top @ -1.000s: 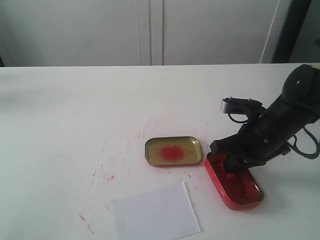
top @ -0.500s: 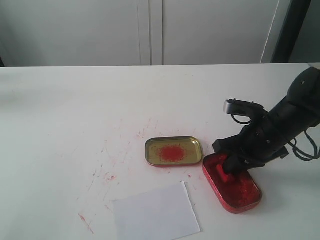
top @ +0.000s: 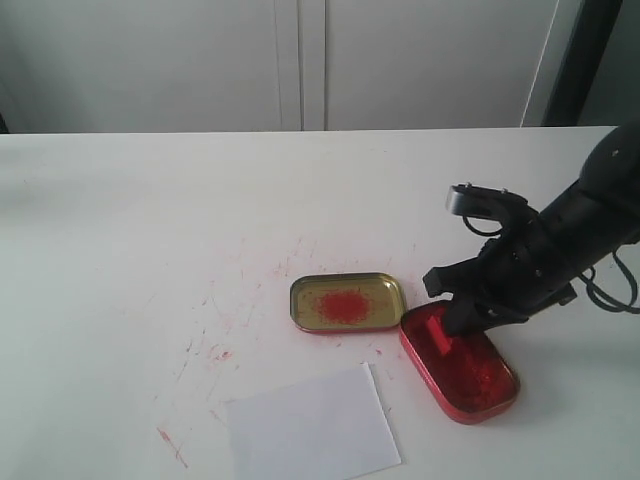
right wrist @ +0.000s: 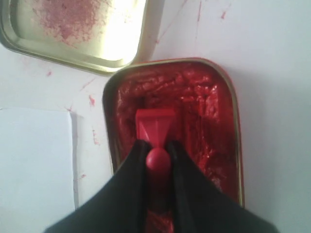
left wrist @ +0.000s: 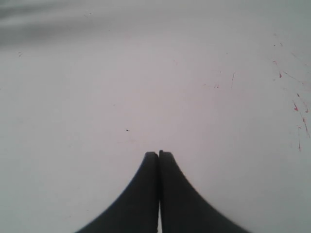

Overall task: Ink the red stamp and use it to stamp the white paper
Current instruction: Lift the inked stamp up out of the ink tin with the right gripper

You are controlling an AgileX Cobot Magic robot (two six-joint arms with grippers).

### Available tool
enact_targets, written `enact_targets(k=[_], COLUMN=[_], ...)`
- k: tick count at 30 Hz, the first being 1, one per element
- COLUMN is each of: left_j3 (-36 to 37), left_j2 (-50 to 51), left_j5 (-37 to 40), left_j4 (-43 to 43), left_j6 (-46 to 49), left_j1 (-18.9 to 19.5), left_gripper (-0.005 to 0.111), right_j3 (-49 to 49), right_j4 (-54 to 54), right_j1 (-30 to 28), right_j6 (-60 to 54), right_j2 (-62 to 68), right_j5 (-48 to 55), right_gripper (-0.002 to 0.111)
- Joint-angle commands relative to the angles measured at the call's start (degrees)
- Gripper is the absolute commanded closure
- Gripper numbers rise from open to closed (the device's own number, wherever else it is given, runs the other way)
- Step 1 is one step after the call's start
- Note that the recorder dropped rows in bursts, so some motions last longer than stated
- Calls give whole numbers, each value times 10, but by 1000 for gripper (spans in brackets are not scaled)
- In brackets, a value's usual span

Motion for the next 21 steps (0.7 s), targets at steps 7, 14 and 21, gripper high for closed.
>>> enact_targets(k=[7, 14, 21], left_j3=[2, 2, 2], left_j2=[-3, -3, -3], left_j5=[0, 0, 0], left_j4=[-6, -6, -6], left_j6=[0, -1, -1], left_j1=[1, 1, 1], left_gripper=[107, 107, 107], right_j3=[-7, -7, -6], right_j4=[2, -2, -5], right_j1=[-2, 0, 0], right_j6=[-7, -7, -1], right_j2=[-16, -49, -90], right_j5=[14, 14, 31], right_gripper=[108, 108, 108])
